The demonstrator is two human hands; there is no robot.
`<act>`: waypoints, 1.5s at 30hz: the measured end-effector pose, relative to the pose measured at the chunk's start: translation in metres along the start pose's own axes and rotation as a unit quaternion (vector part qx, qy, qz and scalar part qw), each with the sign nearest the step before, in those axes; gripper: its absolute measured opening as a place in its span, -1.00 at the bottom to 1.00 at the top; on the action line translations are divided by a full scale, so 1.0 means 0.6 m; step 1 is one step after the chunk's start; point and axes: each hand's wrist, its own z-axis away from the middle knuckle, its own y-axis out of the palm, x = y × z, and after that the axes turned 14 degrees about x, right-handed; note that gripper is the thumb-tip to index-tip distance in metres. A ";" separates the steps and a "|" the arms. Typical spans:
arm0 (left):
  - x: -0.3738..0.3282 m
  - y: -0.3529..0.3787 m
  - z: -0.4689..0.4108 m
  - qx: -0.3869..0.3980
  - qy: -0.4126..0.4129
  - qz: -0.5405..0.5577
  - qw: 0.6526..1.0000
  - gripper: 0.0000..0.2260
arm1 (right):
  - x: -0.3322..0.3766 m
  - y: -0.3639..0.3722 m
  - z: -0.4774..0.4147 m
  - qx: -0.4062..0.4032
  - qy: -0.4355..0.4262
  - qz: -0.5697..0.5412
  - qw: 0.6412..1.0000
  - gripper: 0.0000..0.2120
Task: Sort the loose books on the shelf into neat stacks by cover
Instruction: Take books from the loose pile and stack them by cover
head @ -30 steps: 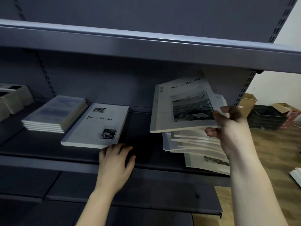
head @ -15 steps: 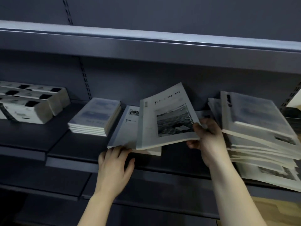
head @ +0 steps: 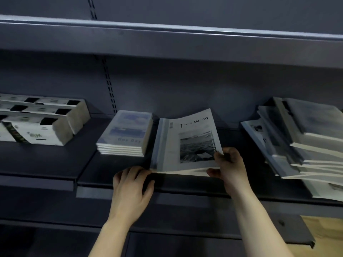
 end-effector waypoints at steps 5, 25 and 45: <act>0.017 0.006 -0.005 -0.003 0.006 -0.001 1.000 -0.69 | -0.007 0.007 -0.003 -0.007 0.021 0.137 0.990 -0.76; 0.036 0.015 -0.032 0.000 0.003 -0.004 1.000 -0.70 | -0.017 0.013 -0.018 -0.037 0.002 0.348 0.937 -0.83; 0.035 0.016 -0.033 0.004 -0.005 -0.002 1.000 -0.68 | -0.025 0.012 -0.032 -0.040 0.021 0.393 0.918 -0.67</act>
